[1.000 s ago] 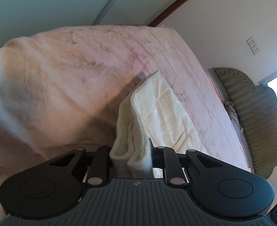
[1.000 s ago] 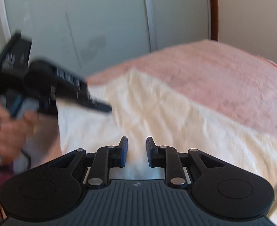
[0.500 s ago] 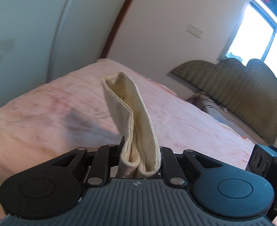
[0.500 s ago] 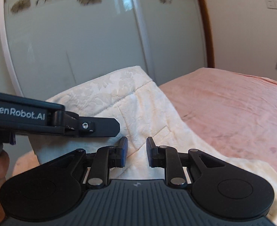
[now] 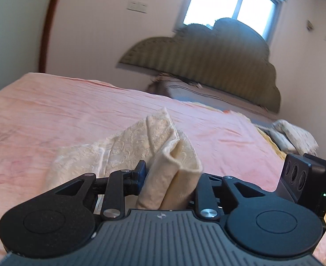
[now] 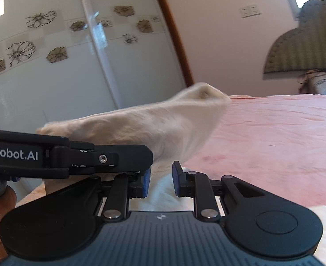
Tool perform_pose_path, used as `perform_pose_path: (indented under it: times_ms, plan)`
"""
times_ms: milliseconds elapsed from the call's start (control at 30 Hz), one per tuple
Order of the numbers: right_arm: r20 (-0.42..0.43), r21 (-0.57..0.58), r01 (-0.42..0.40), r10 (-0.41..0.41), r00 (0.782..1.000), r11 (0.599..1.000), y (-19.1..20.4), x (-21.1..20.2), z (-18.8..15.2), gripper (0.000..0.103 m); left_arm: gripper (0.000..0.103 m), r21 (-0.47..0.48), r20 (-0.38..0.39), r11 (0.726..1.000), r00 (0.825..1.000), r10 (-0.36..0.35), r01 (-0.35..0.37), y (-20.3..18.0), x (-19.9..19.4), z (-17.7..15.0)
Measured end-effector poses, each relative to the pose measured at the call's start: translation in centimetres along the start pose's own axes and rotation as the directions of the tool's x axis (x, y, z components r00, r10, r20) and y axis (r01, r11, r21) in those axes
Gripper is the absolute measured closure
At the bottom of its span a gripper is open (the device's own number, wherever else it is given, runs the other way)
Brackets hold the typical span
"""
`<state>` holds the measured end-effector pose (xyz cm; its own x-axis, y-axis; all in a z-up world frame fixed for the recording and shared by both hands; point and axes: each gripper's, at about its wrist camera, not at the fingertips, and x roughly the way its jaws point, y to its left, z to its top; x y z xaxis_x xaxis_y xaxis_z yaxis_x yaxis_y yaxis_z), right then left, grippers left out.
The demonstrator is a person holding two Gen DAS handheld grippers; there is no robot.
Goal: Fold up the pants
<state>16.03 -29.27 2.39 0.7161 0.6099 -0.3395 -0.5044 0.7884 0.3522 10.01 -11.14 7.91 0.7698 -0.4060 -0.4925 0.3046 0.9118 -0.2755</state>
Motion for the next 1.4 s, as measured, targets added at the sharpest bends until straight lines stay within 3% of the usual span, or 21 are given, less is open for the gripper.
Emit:
perform_pose_path:
  times_ms: [167,333,600,800,933,1000,1100,1167,1233,1300,1400]
  plan:
    - [0.021,0.07,0.065,-0.067,0.998,0.995,-4.1,-3.9,-1.3,0.082,0.077,0.092,-0.028,0.994,0.998,-0.054,0.057,-5.2,2.2,-2.3]
    - [-0.018,0.098,0.138,-0.137,0.99,0.986,-6.3,-5.9,-2.6,0.082,0.075,0.103,-0.118,0.989,0.988,-0.097,0.109,-7.9,4.4,-4.3]
    - [-0.056,0.176,0.179,-0.172,0.983,0.968,-8.6,-6.3,-4.9,0.082,0.072,0.135,-0.174,0.984,0.98,-0.094,0.119,-9.4,6.8,-5.5]
    - [-0.111,0.246,0.235,-0.214,0.971,0.941,-10.3,-7.1,-6.5,0.082,0.063,0.092,-0.255,0.98,0.955,-0.149,0.178,-9.2,9.1,-6.0]
    - [-0.125,0.222,0.31,-0.289,0.949,0.924,-10.1,-9.4,-7.8,0.079,0.056,0.103,-0.294,0.975,0.942,-0.16,0.197,-9.4,10.2,-6.9]
    - [-0.127,0.215,0.394,-0.374,0.919,0.894,-10.1,-11.1,-8.5,0.07,0.053,0.079,-0.307,0.975,0.935,-0.177,0.21,-9.0,10.4,-7.0]
    - [-0.11,0.238,0.487,-0.475,0.873,0.84,-10.1,-13.6,-9.3,0.068,0.045,-0.028,-0.283,0.953,0.911,-0.298,0.303,-7.6,9.5,-6.3]
    - [-0.07,0.28,0.493,-0.495,0.866,0.824,-9.7,-15.0,-9.5,0.068,0.038,-0.062,-0.249,0.929,0.896,-0.368,0.364,-7.1,8.5,-5.4]
    - [-0.017,0.294,0.476,-0.494,0.869,0.829,-8.7,-15.6,-9.1,0.068,0.032,-0.022,-0.191,0.934,0.916,-0.354,0.356,-6.9,7.1,-4.6]
    - [0.023,0.27,0.444,-0.467,0.884,0.854,-7.2,-15.5,-8.4,0.068,0.03,0.036,-0.154,0.955,0.946,-0.287,0.295,-6.1,5.7,-3.9]
    - [0.036,0.167,0.337,-0.347,0.937,0.927,-4.5,-14.1,-7.7,0.061,0.03,0.063,-0.16,0.974,0.965,-0.206,0.218,-3.4,4.2,-3.6]
